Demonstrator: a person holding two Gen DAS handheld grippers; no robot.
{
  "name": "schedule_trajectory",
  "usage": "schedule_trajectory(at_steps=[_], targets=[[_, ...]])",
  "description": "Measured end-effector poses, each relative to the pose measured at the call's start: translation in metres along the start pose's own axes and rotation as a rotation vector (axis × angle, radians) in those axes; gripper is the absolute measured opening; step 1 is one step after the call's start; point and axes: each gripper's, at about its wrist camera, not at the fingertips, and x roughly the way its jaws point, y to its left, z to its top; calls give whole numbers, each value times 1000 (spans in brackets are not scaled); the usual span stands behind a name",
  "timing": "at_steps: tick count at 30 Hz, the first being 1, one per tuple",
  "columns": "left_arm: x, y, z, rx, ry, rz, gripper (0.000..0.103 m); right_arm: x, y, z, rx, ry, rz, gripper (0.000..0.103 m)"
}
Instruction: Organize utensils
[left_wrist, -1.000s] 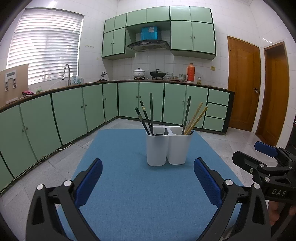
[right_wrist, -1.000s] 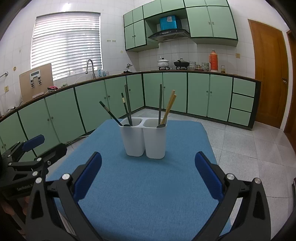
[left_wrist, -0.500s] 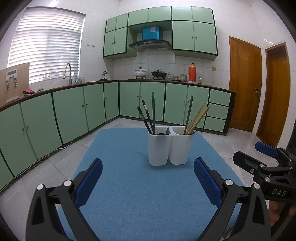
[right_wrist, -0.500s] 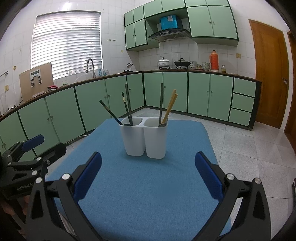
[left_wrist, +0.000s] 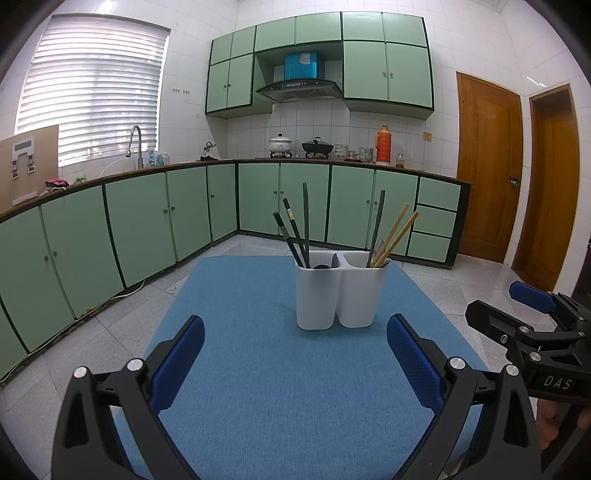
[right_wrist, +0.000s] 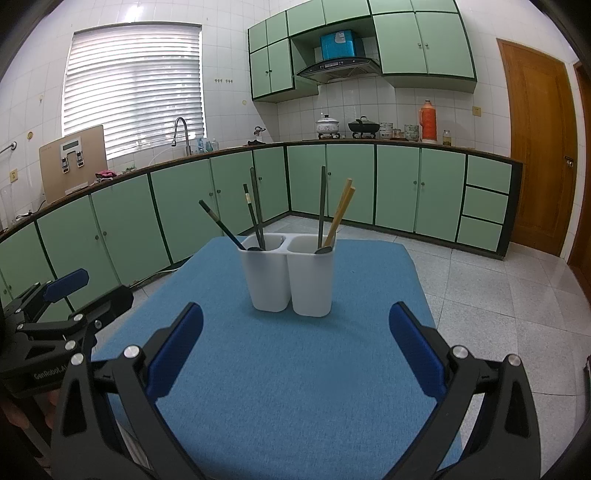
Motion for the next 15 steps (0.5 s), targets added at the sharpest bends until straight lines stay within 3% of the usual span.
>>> schedule_trajectory(at_steps=[15], targets=[[1, 1, -1, 0, 1, 2, 97, 1, 0, 0, 0, 0, 0, 98]])
